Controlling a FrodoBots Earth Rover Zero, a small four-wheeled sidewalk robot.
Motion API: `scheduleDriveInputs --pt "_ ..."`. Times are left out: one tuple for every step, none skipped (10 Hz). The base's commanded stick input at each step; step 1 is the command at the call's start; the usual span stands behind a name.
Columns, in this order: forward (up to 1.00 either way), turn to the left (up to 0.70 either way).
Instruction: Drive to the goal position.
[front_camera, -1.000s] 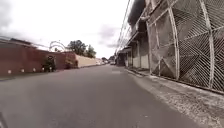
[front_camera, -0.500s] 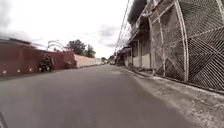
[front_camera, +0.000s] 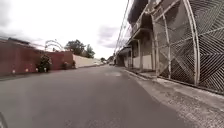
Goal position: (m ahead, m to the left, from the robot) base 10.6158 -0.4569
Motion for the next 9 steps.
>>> scheduleDriveInputs --pt "0.7 0.0" --pt "0.7 0.0" --pt "0.7 0.0" --pt "0.7 0.0" --pt "0.7 0.0" --pt "0.7 0.0" --pt "0.7 0.0" --pt "0.7 0.0" --pt "0.7 0.0"
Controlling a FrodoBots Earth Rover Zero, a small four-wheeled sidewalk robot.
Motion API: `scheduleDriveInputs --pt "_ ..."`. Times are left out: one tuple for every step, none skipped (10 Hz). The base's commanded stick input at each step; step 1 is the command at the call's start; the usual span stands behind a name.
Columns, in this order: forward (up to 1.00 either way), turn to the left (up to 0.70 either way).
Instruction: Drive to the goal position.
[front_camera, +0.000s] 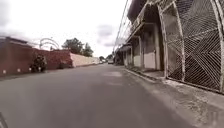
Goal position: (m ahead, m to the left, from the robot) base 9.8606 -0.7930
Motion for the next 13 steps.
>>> scheduleDriveInputs --pt "0.7 0.0" --pt "0.7 0.17" --pt "0.7 0.35" --pt "0.7 0.31" --pt "0.7 0.02" --pt "0.7 0.0" --pt "0.7 0.0" --pt "0.7 0.0" --pt "0.7 0.0" --pt "0.7 0.0" --pt "0.7 0.0" --pt "0.7 0.0" --pt "0.7 0.0"
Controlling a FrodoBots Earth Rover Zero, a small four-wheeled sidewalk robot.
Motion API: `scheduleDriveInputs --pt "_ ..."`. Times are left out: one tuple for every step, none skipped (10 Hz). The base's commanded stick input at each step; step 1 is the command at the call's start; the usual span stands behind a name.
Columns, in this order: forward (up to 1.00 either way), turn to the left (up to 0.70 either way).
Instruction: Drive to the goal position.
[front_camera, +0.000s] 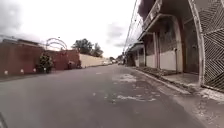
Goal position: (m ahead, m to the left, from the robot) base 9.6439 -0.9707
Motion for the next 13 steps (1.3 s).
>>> scheduleDriveInputs --pt "0.7 0.0" --pt "0.7 0.0" --pt "0.7 0.0" --pt "0.7 0.0" --pt "0.7 0.0" --pt "0.7 0.0" --pt "0.7 0.0" --pt "0.7 0.0" --pt "0.7 0.0" --pt "0.7 0.0" --pt "0.7 0.0" --pt "0.7 0.0" --pt "0.7 0.0"
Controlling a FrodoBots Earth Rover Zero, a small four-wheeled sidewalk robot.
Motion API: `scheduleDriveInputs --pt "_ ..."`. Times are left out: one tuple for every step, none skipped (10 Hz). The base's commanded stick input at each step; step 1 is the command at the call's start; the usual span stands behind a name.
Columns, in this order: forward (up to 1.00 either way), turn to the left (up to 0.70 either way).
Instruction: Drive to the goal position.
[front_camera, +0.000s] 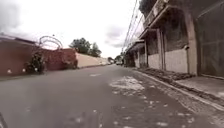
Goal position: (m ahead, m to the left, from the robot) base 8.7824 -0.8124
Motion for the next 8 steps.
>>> scheduleDriveInputs --pt "0.7 0.0" --pt "0.7 0.0" --pt "0.7 0.0" --pt "0.7 0.0" --pt "0.7 0.0" --pt "0.7 0.0" --pt "0.7 0.0" --pt "0.7 0.0"
